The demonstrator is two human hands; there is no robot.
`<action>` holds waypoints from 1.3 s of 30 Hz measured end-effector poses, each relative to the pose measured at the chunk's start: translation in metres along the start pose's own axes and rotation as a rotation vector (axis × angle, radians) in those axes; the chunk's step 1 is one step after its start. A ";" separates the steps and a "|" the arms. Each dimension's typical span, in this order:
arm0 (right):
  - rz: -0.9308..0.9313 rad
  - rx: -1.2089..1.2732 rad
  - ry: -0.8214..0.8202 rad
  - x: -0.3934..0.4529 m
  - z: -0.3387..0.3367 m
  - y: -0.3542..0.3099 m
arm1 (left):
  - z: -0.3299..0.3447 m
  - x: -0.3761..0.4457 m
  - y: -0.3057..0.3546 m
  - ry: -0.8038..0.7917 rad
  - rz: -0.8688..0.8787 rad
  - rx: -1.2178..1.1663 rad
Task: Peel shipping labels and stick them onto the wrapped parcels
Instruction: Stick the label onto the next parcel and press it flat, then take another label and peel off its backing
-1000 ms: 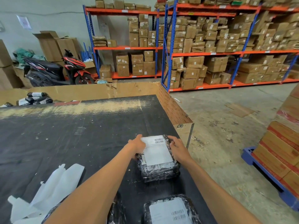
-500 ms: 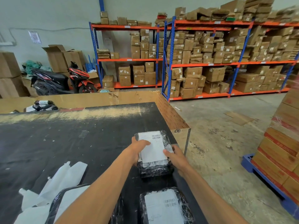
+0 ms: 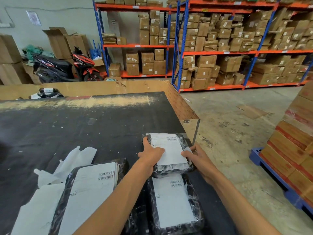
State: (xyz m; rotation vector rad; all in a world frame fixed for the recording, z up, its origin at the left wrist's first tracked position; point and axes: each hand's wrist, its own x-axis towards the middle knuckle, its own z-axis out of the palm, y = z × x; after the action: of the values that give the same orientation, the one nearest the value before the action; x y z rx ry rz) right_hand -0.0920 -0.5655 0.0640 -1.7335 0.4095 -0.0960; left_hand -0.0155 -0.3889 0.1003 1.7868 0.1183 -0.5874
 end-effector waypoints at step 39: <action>-0.495 -0.159 -0.265 -0.117 0.159 -0.121 | -0.167 -0.167 -0.042 0.205 0.466 -0.052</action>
State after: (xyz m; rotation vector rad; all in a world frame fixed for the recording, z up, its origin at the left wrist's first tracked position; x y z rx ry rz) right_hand -0.1296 -0.3616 0.1667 -1.9433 -0.2181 -0.1904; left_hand -0.1215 -0.1852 0.1680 1.7416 -0.1407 -0.0668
